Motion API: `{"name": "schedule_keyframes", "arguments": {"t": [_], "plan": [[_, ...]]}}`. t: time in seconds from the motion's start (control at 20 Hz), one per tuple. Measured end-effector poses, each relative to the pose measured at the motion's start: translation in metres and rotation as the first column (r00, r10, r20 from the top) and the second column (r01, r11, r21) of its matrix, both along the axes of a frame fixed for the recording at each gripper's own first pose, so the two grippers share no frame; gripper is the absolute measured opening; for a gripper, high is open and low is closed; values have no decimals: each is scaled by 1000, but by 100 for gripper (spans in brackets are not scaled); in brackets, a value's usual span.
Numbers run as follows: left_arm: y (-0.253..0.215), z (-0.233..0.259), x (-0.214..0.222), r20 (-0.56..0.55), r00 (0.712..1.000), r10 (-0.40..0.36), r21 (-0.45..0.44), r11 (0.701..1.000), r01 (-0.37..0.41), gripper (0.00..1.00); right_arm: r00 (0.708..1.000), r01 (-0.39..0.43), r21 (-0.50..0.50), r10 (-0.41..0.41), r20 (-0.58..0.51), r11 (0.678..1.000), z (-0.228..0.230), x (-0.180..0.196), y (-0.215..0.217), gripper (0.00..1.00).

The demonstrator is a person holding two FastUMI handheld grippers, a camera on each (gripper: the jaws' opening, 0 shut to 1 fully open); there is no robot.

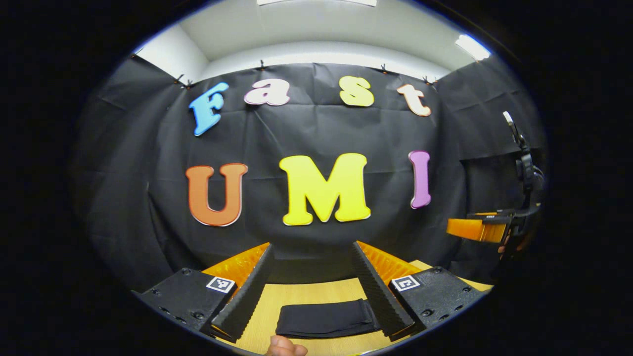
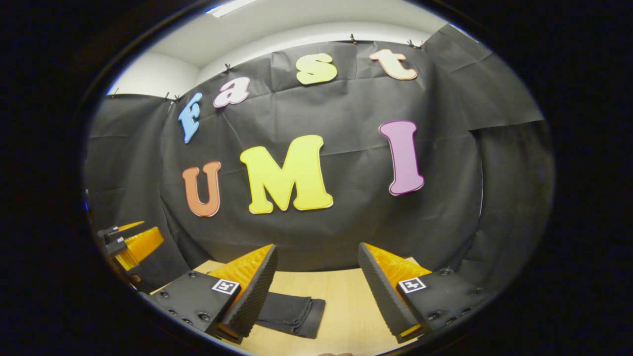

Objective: Grasp the waist and the cuffs of the jeans and fold them to make the two legs overlap; first hold the waist and fold one-third of the jeans toward the cuffs, then hold the cuffs and fold the remaining one-third in the same direction to finish folding.

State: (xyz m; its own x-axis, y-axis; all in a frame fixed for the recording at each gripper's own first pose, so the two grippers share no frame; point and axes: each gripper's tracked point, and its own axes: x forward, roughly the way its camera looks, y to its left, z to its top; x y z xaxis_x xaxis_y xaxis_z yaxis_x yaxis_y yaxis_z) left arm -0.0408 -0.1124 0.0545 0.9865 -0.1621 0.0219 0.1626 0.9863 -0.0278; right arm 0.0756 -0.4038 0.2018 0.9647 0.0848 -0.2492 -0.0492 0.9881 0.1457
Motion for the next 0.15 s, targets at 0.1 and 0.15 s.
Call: {"name": "schedule_keyframes", "arguments": {"t": [0.1,0.15], "plan": [[9,0,-5,-20,999,26,-28,999,-26,99,1000,-7,-10,7,5,1000,-1,-3,7,97],[9,0,-4,-35,999,31,-37,999,-32,99,1000,-10,-15,10,9,1000,0,-5,9,97]]}}
